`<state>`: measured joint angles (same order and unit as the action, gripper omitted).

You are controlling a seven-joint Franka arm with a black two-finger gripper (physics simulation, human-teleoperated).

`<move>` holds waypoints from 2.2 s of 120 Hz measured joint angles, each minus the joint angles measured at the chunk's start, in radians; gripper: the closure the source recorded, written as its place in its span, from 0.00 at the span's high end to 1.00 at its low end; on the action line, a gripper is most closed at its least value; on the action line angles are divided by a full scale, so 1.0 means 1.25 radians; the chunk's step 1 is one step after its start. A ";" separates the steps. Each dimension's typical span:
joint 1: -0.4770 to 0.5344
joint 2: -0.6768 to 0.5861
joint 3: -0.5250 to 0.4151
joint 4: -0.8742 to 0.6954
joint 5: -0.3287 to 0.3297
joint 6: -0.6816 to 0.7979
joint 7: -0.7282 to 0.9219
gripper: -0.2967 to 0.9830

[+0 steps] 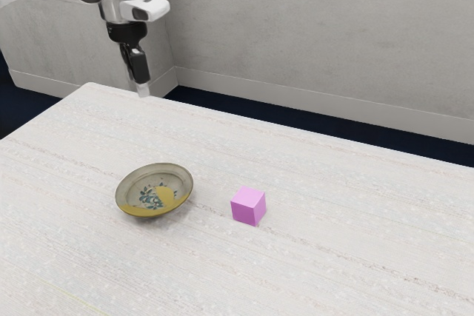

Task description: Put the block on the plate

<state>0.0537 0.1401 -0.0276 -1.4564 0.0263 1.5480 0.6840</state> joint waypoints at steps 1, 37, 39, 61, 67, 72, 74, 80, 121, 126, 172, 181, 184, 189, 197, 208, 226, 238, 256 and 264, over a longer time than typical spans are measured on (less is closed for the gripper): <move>0.000 0.000 0.000 0.000 0.000 0.000 0.001 0.77; -0.011 0.010 0.000 -0.004 -0.004 0.001 0.034 0.77; -0.015 0.012 0.000 -0.005 -0.005 0.001 0.036 0.77; -0.096 0.025 -0.005 -0.057 -0.030 0.048 0.017 0.77; -0.123 0.038 -0.007 -0.060 -0.032 0.068 0.002 0.77; -0.139 0.058 -0.008 -0.061 -0.038 0.086 -0.011 0.77; -0.146 0.066 -0.009 -0.062 -0.040 0.094 -0.017 0.77; -0.159 0.081 -0.009 -0.069 -0.048 0.115 -0.036 0.77; -0.177 0.117 -0.025 -0.169 -0.073 0.302 -0.224 0.77; -0.178 0.138 -0.025 -0.171 -0.075 0.327 -0.248 0.77; -0.196 0.247 -0.024 -0.215 -0.081 0.499 -0.457 0.77; -0.198 0.276 -0.021 -0.203 -0.081 0.521 -0.485 0.77; -0.198 0.281 -0.020 -0.201 -0.082 0.528 -0.494 0.77; -0.198 0.289 -0.018 -0.200 -0.083 0.539 -0.508 0.77; -0.198 0.302 -0.017 -0.199 -0.084 0.553 -0.528 0.77; -0.197 0.319 -0.010 -0.197 -0.082 0.566 -0.552 0.77; -0.199 0.347 -0.008 -0.186 -0.080 0.578 -0.585 0.77; -0.199 0.364 -0.007 -0.184 -0.080 0.582 -0.602 0.77; -0.199 0.372 -0.007 -0.177 -0.080 0.585 -0.624 0.67; -0.199 0.371 -0.007 -0.170 -0.081 0.586 -0.632 0.57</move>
<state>-0.1948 0.6038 -0.0368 -1.6691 -0.0753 2.2801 -0.1059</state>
